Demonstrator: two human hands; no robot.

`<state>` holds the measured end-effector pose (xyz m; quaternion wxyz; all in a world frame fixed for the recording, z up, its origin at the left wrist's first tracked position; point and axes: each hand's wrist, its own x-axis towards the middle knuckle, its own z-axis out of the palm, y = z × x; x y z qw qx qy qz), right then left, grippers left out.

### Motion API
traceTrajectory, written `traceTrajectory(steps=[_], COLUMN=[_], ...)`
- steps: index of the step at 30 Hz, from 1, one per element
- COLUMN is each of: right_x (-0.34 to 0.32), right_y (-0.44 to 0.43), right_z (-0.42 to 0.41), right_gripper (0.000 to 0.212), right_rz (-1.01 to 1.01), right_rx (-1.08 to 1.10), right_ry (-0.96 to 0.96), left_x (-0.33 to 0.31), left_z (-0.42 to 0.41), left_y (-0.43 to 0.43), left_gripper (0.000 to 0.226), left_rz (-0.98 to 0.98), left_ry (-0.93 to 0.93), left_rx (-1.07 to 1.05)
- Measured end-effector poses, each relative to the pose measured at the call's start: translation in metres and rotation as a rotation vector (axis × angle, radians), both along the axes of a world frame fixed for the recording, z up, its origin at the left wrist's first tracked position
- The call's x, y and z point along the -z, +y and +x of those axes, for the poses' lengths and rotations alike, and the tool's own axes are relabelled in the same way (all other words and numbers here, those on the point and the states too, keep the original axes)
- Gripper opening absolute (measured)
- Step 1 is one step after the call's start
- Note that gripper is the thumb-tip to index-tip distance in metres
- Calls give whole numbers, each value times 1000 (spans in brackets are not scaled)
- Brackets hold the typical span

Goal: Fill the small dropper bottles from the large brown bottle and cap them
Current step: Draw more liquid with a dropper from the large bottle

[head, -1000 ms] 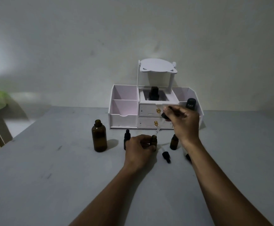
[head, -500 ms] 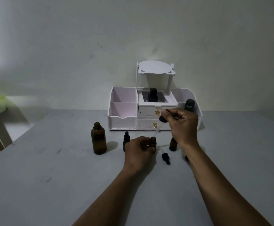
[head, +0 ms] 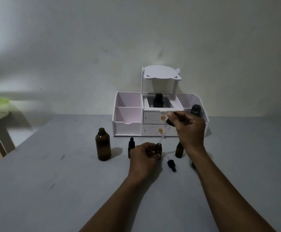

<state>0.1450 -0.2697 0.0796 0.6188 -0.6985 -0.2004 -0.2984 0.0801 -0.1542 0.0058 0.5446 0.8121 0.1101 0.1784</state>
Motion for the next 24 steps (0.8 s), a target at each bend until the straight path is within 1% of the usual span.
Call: traceTrajectory(steps=[4,6,7,9,12,14,15,17,19,23,24], right_x=[-9,-17,-21,-31,-51,-62,-66,-71,-72,-65,-63], right_y=[-2,-3,-2,1,13,23,30,45,61,91,97], right_z=[-6,-7,-7,-7,-12,-15,-17,-19,-22,-25,-25], right_gripper=[9,9,12,16,12,11,10,9,7,12,12], right_rz=[65,112,130,159,214,261,274,283,287,302,300], right_rx=[-18,-14,-11,-6,-60,-117,-138,-184,-245,-340,-360], right_ry=[-51,-79,-92,-119,-133,-124,-123,-111,-81,-9,6], left_x=[0,-6,-11,-27,-57,-70,-73,-71,-56,-18,-12], left_z=[-1,-6,-10,-22,-45,-56,-58,-60,-59,-58,-58], left_y=[-1,3,6,17,44,69,83,113,141,172,174], left_gripper=[54,53,50,40,22,17,16,20,29,52,58], left_rz=[-59,4,58,119,101,54,27,14,4,-87,-104], left_ry=[20,-24,-72,-240,-534,-653,-677,-655,-556,-260,-215], left_rx=[2,2,-6,-36,-146,-272,-332,-415,-411,-244,-206])
